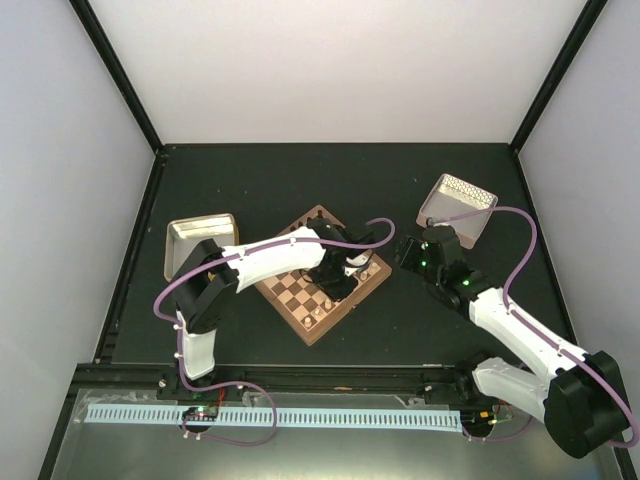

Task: Set up the chess pieces on the board
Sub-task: Place the chess piece on the chessboard, then adjust the chess piece on the chessboard.

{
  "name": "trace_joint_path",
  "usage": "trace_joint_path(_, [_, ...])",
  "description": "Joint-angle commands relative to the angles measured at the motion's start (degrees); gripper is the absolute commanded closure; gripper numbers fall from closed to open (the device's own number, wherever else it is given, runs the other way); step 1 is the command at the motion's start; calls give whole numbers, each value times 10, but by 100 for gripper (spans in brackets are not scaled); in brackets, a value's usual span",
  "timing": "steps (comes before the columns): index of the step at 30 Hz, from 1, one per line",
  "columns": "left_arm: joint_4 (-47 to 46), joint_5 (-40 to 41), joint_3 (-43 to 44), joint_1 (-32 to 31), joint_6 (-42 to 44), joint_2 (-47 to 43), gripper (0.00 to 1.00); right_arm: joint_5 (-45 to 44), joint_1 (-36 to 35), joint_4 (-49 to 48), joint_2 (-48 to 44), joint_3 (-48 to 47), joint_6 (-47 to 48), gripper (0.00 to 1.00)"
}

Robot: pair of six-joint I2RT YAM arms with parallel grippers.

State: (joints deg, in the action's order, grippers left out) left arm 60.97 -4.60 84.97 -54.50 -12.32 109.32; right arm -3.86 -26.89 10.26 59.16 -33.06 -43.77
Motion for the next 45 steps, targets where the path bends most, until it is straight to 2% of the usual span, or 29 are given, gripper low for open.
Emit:
trace_joint_path(1, [1,-5,21,-4,7,10,72,-2,4,-15,-5,5,2,40])
trace_joint_path(6, [-10,2,23,-3,-1,-9,61,-1,4,-11,-7,3,3,40])
trace_joint_path(13, [-36,3,28,22,-10,-51,57,-2,4,-10,-9,3,3,40])
trace_joint_path(19, [-50,17,21,63,-17,-53,59,-4,4,-12,-11,6,2,40])
trace_joint_path(27, [-64,23,51,91,-10,3,63,-4,4,-17,-11,9,1,40])
trace_joint_path(39, [-56,31,79,94,1,64,71,6,3,-19,-15,9,2,41])
trace_joint_path(45, [-61,20,80,94,5,77,71,6,4,-20,-15,9,2,41])
